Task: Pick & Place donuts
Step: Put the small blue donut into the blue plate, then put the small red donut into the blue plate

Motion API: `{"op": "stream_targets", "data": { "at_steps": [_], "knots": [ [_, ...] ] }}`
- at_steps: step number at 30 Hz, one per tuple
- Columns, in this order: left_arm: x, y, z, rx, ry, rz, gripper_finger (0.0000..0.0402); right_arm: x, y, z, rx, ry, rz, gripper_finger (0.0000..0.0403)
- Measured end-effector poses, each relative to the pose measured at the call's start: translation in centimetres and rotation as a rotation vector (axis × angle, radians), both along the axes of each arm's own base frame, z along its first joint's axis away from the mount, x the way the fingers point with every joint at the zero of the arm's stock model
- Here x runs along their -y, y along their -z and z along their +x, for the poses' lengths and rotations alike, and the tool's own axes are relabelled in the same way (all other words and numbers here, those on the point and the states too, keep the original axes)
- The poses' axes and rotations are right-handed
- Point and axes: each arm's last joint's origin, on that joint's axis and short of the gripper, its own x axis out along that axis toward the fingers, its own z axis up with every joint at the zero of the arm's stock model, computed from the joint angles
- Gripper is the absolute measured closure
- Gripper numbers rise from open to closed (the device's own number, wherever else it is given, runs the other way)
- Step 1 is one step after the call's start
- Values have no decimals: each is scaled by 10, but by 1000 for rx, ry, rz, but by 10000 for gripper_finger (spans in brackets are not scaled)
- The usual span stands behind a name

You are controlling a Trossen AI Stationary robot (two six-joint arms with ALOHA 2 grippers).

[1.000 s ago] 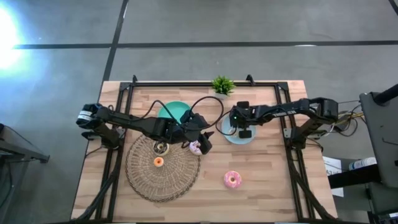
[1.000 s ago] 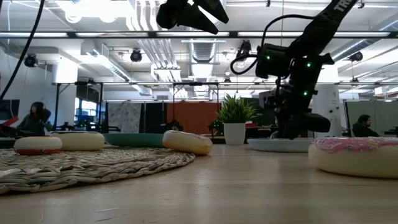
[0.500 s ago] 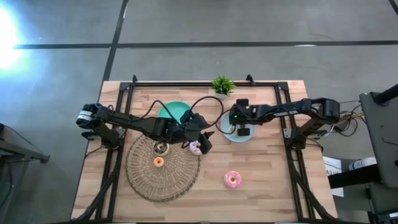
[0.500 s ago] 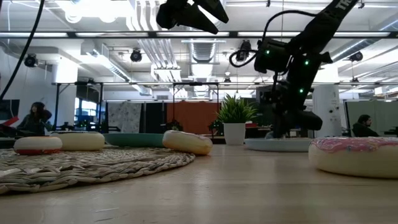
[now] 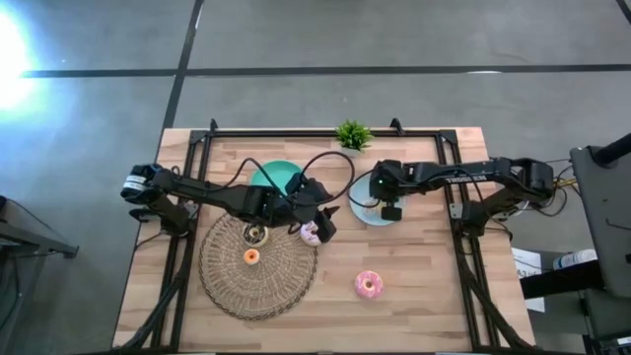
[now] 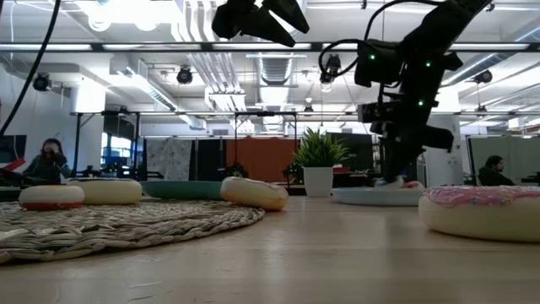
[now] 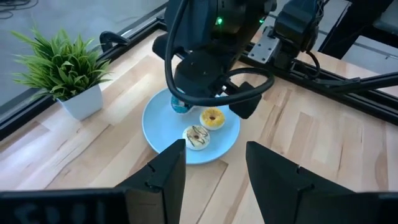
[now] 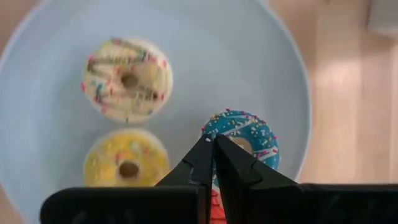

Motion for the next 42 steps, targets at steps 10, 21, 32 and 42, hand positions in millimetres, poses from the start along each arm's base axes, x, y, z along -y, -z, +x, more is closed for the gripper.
{"op": "stream_targets", "data": {
  "at_steps": [10,21,32,42],
  "knots": [
    [0,0,0,6,-3,-8,260,4,1,6,71,1,-26,394],
    [0,0,0,7,-2,-11,260,2,3,2,37,31,-2,299],
    [1,9,-8,-113,23,-40,260,-9,-66,-22,307,18,-77,259],
    [29,56,-56,-567,-77,-245,260,-27,-87,-63,350,125,-5,262]
  ]
}}
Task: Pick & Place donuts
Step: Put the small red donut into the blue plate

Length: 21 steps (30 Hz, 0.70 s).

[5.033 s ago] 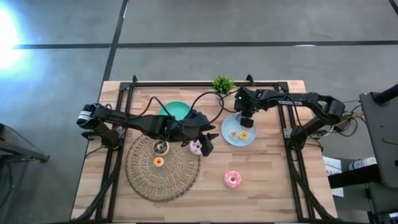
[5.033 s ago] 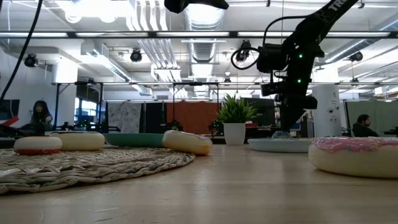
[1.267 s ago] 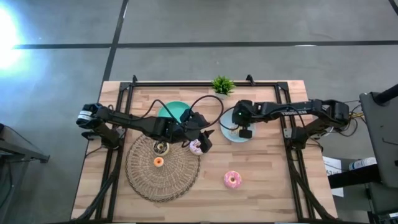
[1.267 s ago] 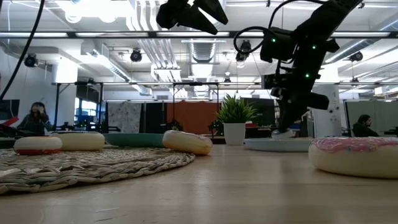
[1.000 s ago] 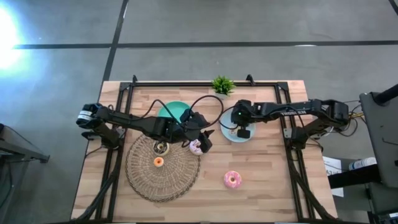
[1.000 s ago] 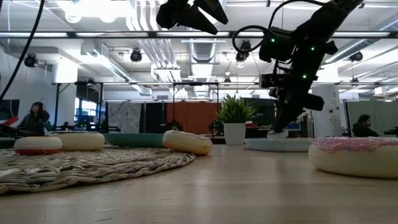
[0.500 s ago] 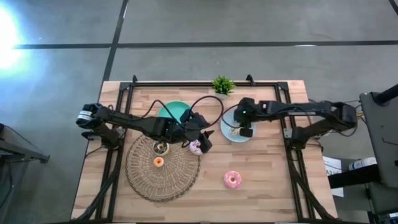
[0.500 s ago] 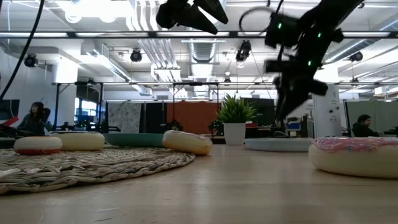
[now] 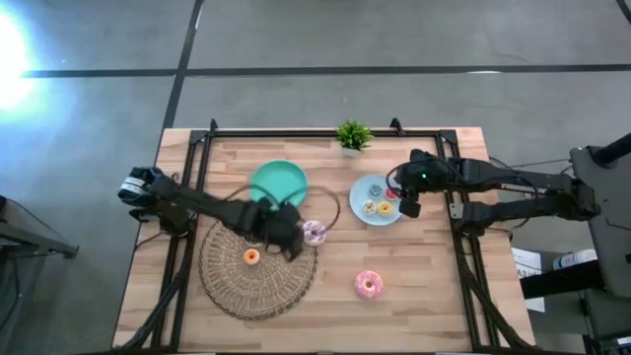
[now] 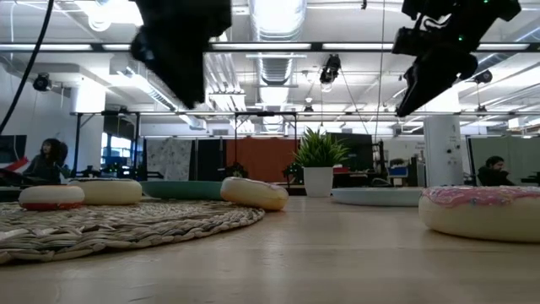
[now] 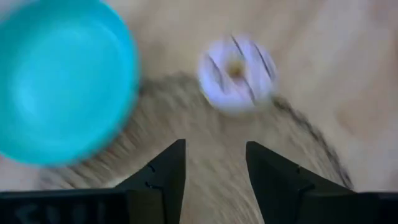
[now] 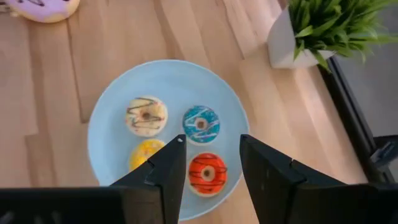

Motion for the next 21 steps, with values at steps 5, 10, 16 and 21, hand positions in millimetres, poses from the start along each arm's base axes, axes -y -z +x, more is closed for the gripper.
{"op": "stream_targets", "data": {
  "at_steps": [5,10,16,21],
  "knots": [
    [44,31,-22,-50,66,-63,260,-8,2,1,11,-27,14,266],
    [74,47,-52,40,-83,-3,260,-11,4,7,37,-42,11,267],
    [91,68,-75,37,-76,-2,260,-9,6,18,64,-58,-13,271],
    [84,90,-87,-32,-139,-23,260,-7,10,26,64,-66,-20,272]
  ]
}}
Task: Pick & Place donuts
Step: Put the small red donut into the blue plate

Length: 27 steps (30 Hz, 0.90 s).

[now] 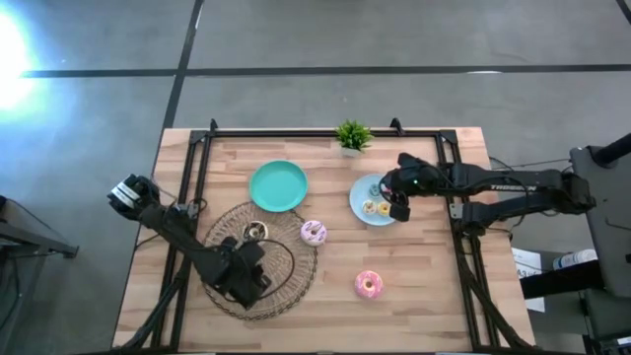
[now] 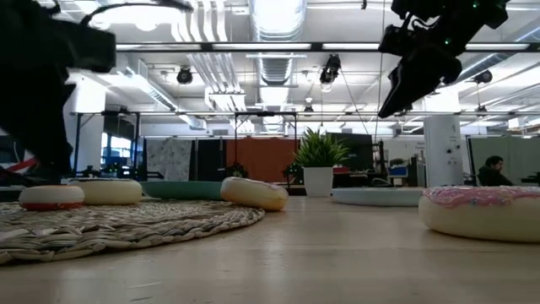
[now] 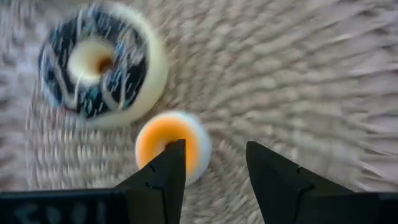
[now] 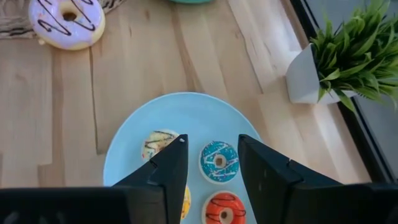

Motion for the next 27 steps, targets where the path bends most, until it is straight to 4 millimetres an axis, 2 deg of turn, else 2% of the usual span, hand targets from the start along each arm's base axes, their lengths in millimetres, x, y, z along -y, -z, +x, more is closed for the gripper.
{"op": "stream_targets", "data": {
  "at_steps": [3,6,11,15,18,21,27],
  "knots": [
    [3,4,-1,21,-33,-53,260,0,2,1,-10,1,3,275],
    [11,2,1,66,36,-83,260,0,2,1,-7,2,3,275],
    [13,3,0,20,166,-57,260,0,-1,1,18,2,-2,278],
    [13,2,0,-32,145,-143,260,0,-1,1,20,0,-4,283],
    [17,-8,4,-11,112,-206,260,0,-2,1,20,-4,-8,287],
    [17,-17,4,4,103,-171,260,0,-2,2,24,-18,-23,290],
    [2,-23,-2,-43,74,-66,260,1,-6,5,66,-36,-51,297]
  ]
}}
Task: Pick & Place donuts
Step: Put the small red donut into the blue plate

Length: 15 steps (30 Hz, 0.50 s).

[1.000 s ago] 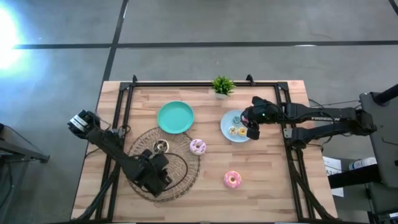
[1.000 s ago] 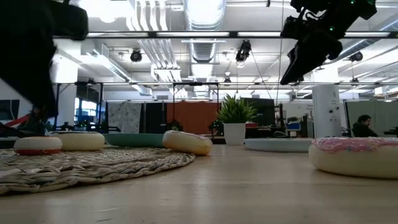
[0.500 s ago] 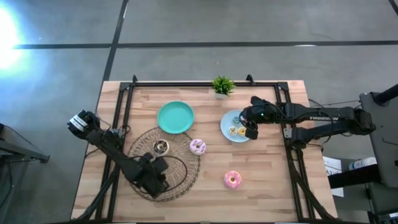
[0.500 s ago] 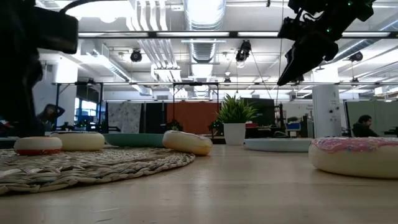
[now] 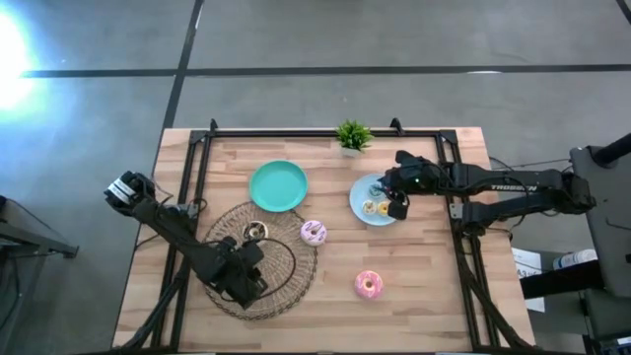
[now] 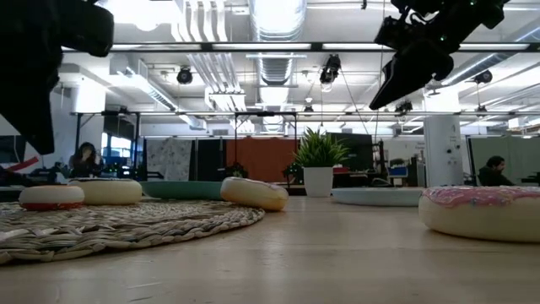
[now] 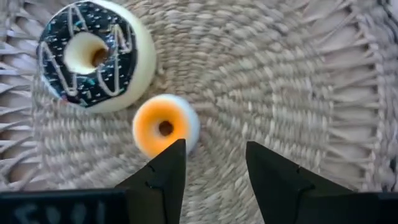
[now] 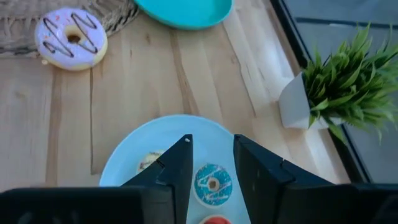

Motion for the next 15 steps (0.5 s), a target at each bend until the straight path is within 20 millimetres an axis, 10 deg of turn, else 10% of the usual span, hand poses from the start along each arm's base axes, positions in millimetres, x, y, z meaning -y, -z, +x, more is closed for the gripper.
{"op": "stream_targets", "data": {
  "at_steps": [15],
  "knots": [
    [-12,25,-5,-18,37,24,260,0,3,0,20,39,38,301]
  ]
}}
